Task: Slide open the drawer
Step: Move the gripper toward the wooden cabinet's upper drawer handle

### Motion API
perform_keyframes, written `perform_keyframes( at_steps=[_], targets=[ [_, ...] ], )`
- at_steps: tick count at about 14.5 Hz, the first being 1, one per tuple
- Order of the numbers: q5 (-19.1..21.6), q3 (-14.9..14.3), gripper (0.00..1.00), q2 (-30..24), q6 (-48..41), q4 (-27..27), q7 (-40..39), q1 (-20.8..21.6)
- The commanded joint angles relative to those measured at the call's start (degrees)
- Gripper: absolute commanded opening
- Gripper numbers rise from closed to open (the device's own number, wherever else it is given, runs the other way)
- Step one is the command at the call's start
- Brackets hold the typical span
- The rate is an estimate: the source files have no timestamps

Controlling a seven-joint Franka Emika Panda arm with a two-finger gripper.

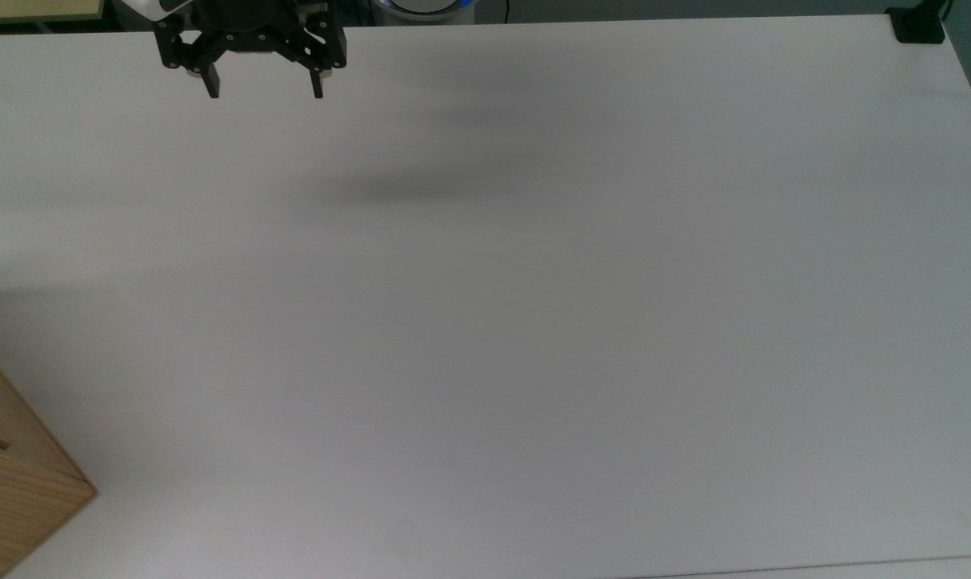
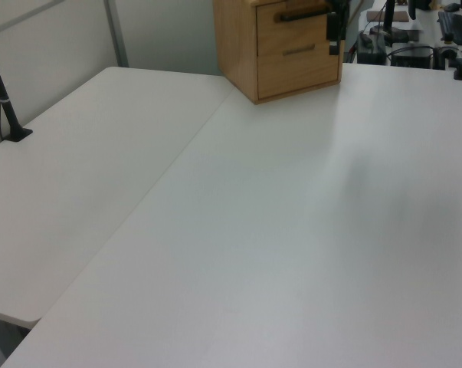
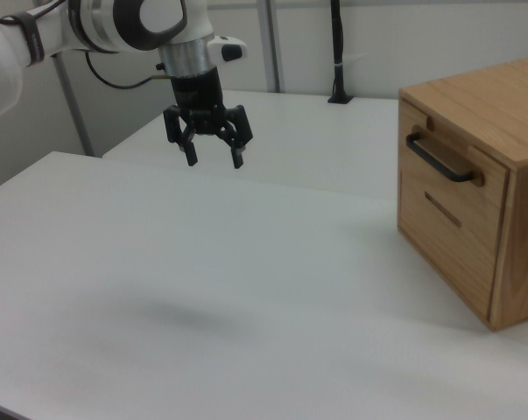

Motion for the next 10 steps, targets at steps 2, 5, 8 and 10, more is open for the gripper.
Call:
perform_keyframes(
  at_steps=[2,5,8,10],
  targets=[
    [-3.6,-0.6,1.00,-1.4,9.0,-1.2,-15.1,-0.7],
    [-7.4,-2.0,1.00,-0.5,21.1,-2.2,-27.1,-2.7],
    [-6.8,-9.3,0.99,0.2,38.2,-7.1,-37.5,-2.8],
    [-7.1,-12.1,1.00,3.0,47.3,-8.1,-38.3,-2.4]
  ],
)
